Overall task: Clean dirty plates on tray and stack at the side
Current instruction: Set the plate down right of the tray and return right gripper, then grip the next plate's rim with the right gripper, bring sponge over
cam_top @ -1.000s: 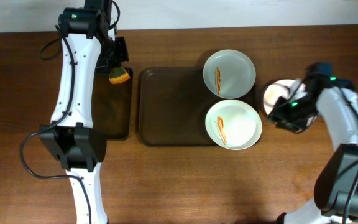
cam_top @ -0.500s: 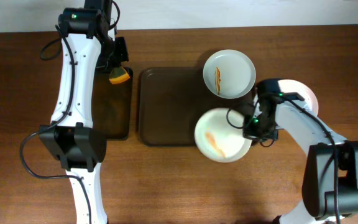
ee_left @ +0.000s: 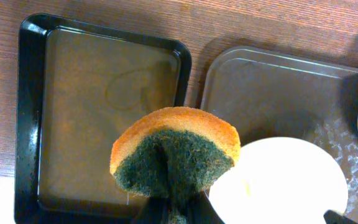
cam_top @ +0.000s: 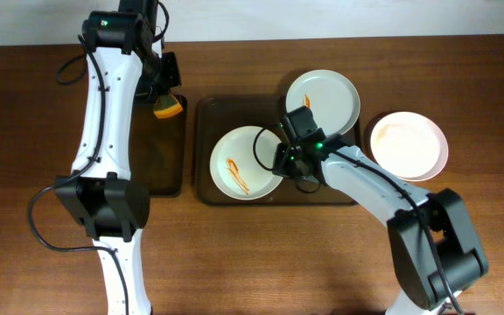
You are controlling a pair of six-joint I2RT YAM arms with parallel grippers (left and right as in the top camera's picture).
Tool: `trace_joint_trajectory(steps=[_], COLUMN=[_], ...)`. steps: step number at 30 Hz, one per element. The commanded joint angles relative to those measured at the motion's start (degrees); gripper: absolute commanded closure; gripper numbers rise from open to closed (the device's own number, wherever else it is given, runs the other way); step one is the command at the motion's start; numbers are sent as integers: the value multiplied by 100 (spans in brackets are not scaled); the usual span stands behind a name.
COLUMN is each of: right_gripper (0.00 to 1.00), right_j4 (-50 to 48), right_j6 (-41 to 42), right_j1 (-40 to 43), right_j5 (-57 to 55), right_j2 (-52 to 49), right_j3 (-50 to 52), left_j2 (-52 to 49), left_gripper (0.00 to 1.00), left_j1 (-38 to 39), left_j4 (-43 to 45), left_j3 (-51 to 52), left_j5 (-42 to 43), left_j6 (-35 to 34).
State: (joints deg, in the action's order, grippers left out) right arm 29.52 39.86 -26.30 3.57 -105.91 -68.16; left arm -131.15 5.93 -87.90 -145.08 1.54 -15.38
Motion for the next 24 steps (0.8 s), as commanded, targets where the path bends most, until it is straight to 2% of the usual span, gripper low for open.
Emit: trace_joint_trajectory(steps=[1, 2, 3, 5, 8, 12, 14, 19, 20, 22, 23, 24], right_gripper=[85, 77, 73, 58, 57, 59, 65, 68, 73, 92, 96, 96], right_j4=[-52, -72, -133, -61, 852, 2677, 3010, 3027, 3036, 3115, 3185, 3261], right_j6=[157, 153, -212, -1165, -2632, -4105, -4155, -4133, -4131, -3810, -3442, -3097], right_j1=[-4, 7, 57, 278, 737, 699, 599, 555, 529, 437, 396, 374], right_j5=[-142, -125, -50, 372, 839, 970, 846, 824, 822, 824, 822, 822], right_j2=[-199, -208, -208, -212, -549, -1917, -2396, -2573, -2575, -2575, -2575, -2575], right_j3=[-68, -70, -107, -365, -1311, -3287, -3722, -3718, -3716, -3716, -3713, -3713], left_j2=[74, 74, 74, 74, 74, 74, 74, 74, 74, 74, 74, 74], left_gripper=[100, 100, 100, 100, 100, 100, 100, 100, 100, 100, 100, 100], left_j1=[9, 7, 7, 7, 7, 7, 7, 7, 9, 7, 9, 7], left_j4=[-2, -4, -4, -4, 15, 68, 66, 87, 85, 83, 83, 83], left_j3=[-101, -101, -101, -101, -101, -101, -101, -101, -101, -101, -101, -101], left_j5=[22, 22, 24, 22, 24, 24, 24, 24, 24, 24, 24, 24], left_j6=[70, 70, 70, 70, 70, 70, 70, 70, 70, 70, 70, 70])
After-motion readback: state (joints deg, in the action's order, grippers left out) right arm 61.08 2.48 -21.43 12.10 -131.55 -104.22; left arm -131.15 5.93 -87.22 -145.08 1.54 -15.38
